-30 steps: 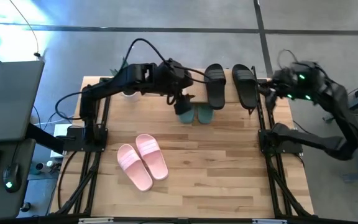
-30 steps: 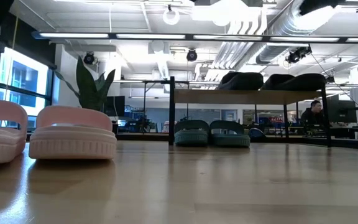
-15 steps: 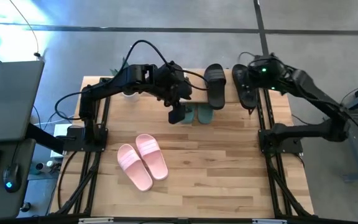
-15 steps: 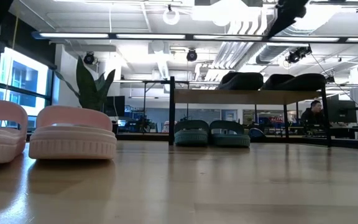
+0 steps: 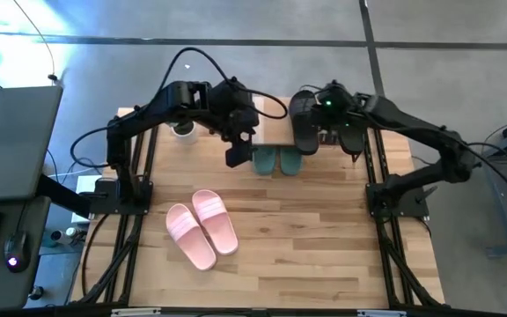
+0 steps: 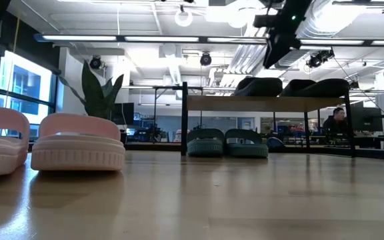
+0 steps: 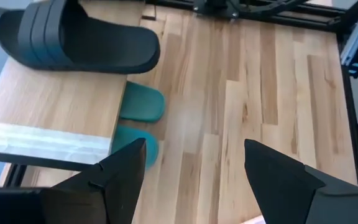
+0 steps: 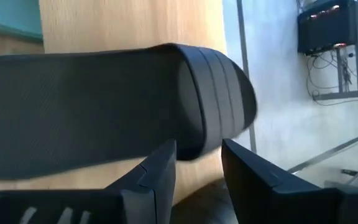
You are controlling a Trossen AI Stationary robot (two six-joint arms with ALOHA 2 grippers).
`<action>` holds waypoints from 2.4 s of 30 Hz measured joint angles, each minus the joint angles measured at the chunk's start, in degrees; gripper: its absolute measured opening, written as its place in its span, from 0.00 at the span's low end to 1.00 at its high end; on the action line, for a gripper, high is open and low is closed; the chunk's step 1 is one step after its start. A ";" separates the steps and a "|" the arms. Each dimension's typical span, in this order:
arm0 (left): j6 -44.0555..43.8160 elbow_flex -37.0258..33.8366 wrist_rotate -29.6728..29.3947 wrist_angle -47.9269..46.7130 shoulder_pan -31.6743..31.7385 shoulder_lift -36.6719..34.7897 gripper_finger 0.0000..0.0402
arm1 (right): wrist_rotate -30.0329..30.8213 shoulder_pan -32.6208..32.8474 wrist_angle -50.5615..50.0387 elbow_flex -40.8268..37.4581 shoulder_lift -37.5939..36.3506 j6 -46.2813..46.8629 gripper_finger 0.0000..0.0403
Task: Pick and place slides into the shelf
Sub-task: Adjust the black slipper on the shelf
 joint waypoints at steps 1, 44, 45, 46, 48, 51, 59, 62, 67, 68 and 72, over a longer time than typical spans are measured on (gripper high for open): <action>0.27 0.00 0.00 0.04 -0.05 -0.36 0.63 | -0.01 0.00 0.75 0.00 0.81 -0.29 0.30; 0.47 0.04 0.43 2.14 -0.11 -1.70 0.63 | 6.79 -3.98 3.32 -0.02 3.67 -7.52 0.00; 0.47 0.04 0.43 2.24 -0.11 -1.70 0.63 | 6.80 -4.20 3.31 -0.02 3.65 -7.24 0.00; 0.47 0.04 0.44 2.40 -0.11 -1.70 0.63 | 6.77 -4.49 3.29 -0.02 3.68 -6.92 0.00; 0.47 0.04 0.44 2.95 -0.11 -1.68 0.63 | 6.05 -4.86 3.19 -0.02 3.71 -6.63 0.00; 0.47 0.04 0.46 3.38 -0.11 -1.68 0.63 | 5.24 -5.50 3.13 -0.02 3.71 -6.66 0.00; 0.29 0.04 1.11 3.38 -0.11 -1.68 0.63 | 4.42 -6.58 1.50 -0.02 3.72 -8.10 0.00; 0.29 0.04 1.12 3.36 -0.11 -1.68 0.63 | 2.04 -6.58 1.09 -0.02 3.63 -8.21 0.00; 0.29 0.04 1.11 3.36 -0.11 -1.68 0.63 | 1.94 -6.60 0.28 -0.02 3.60 -9.19 0.00; 0.29 0.04 1.11 3.36 -0.11 -1.68 0.63 | 1.94 -6.75 0.15 -0.02 3.60 -9.41 0.00; 0.29 0.04 1.11 3.36 -0.11 -1.66 0.63 | 1.86 -7.75 -0.86 -0.02 3.54 -9.57 0.00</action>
